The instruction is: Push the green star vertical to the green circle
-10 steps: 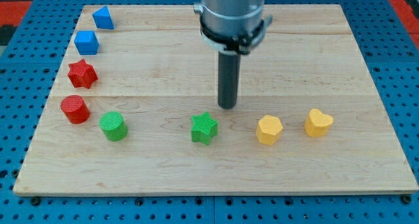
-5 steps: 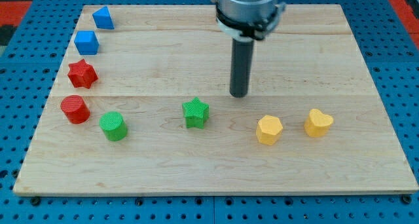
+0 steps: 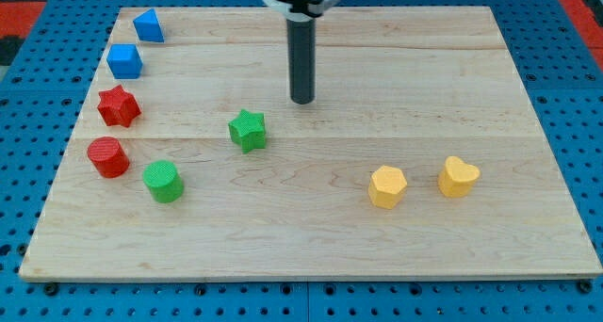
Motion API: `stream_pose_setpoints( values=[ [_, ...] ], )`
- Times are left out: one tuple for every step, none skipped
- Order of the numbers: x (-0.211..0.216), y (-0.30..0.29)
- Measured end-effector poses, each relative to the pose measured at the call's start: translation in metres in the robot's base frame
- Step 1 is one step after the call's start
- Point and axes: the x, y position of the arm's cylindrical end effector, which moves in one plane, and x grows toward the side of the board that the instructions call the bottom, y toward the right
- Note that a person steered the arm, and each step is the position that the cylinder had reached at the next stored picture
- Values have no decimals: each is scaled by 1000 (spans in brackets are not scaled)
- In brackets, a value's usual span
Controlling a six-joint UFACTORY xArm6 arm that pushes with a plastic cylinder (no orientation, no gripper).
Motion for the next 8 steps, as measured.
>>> stream_pose_setpoints(
  values=[
    [38, 0],
    [58, 0],
    [90, -4],
    [78, -49],
    [59, -100],
    [5, -139],
    [-60, -166],
    [-94, -176]
  ],
)
